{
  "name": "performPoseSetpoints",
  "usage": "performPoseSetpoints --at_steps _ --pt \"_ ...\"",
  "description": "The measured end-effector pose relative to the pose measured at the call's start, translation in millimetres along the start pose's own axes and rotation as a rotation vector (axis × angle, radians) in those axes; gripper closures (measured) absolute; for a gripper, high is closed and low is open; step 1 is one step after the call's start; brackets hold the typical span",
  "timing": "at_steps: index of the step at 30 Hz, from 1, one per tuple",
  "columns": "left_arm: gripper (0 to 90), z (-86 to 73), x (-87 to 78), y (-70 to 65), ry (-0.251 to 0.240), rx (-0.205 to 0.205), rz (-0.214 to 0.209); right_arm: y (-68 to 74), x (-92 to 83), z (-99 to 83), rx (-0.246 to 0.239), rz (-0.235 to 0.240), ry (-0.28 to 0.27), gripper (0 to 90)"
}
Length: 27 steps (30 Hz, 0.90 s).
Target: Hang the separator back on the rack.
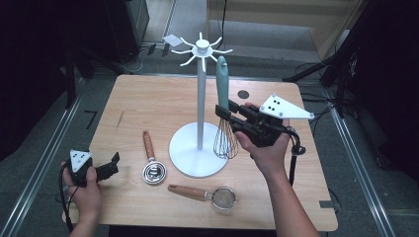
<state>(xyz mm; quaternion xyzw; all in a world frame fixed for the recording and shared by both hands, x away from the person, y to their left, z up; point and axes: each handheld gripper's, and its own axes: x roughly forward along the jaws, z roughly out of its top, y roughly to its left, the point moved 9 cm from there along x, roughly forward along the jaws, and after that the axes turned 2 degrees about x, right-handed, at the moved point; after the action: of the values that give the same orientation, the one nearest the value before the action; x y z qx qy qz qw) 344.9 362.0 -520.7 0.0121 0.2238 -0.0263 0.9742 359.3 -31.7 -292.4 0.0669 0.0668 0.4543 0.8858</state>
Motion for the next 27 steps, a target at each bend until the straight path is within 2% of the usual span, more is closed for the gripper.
performPoseSetpoints --at_steps 1,3,4,6,8,9,10,12,13,16,17,18,19,21,24,27 --pt "0.0 0.0 0.0 0.1 0.000 0.000 0.000 -3.5 0.1 0.7 0.000 -0.021 -0.007 68.3" --pt "0.0 0.1 0.0 -0.1 -0.002 0.000 -0.002 -4.2 -0.2 1.2 0.001 -0.027 -0.011 65.4" --pt "0.0 0.1 0.0 -0.1 -0.002 0.000 -0.001 -7.4 -2.4 4.7 0.000 -0.044 -0.033 64.2" --pt "0.0 0.1 0.0 0.0 -0.001 0.001 0.000 -8.7 -3.8 6.0 0.000 -0.053 -0.038 64.6" --pt "0.0 -0.1 -0.2 0.0 0.001 0.002 0.001 -10.7 -5.8 8.3 -0.002 -0.065 -0.047 68.8" --pt "0.0 0.0 -0.1 -0.1 0.001 0.003 0.001 -14.4 -6.9 10.3 -0.005 -0.097 -0.054 75.8" --pt "0.0 0.0 -0.1 -0.1 0.001 0.003 0.001 -14.4 -6.9 10.3 -0.005 -0.097 -0.054 75.8" --pt "0.3 0.1 0.0 -0.2 -0.001 0.003 0.004 -17.7 -7.1 11.2 -0.004 -0.129 -0.048 87.5" --pt "0.3 0.1 0.0 -0.1 -0.001 0.003 0.004 -19.0 -6.0 13.0 -0.014 -0.141 -0.049 90.0" --pt "0.3 -0.1 -0.1 -0.1 0.000 0.003 0.004 -19.1 -3.9 15.2 -0.031 -0.139 -0.056 90.0" --pt "0.3 -0.1 -0.1 -0.1 0.001 0.003 0.004 -19.9 -1.5 17.4 -0.060 -0.163 -0.065 90.0" --pt "0.3 -0.1 -0.1 -0.1 0.001 0.003 0.004 -19.9 -1.5 17.4 -0.060 -0.163 -0.065 90.0" --pt "0.3 0.0 -0.1 -0.1 0.000 0.002 0.003 -21.5 0.8 20.0 -0.080 -0.196 -0.076 90.0" --pt "0.3 -0.1 -0.2 0.0 0.001 0.001 0.003 -22.7 2.0 22.0 -0.090 -0.210 -0.087 90.0" --pt "0.3 -0.2 -0.3 0.1 0.002 0.002 0.004 -22.9 6.6 26.9 -0.099 -0.218 -0.104 90.0" --pt "0.3 0.0 -0.2 0.0 -0.001 0.000 0.002 -18.5 11.8 30.5 -0.115 -0.204 -0.107 90.0"
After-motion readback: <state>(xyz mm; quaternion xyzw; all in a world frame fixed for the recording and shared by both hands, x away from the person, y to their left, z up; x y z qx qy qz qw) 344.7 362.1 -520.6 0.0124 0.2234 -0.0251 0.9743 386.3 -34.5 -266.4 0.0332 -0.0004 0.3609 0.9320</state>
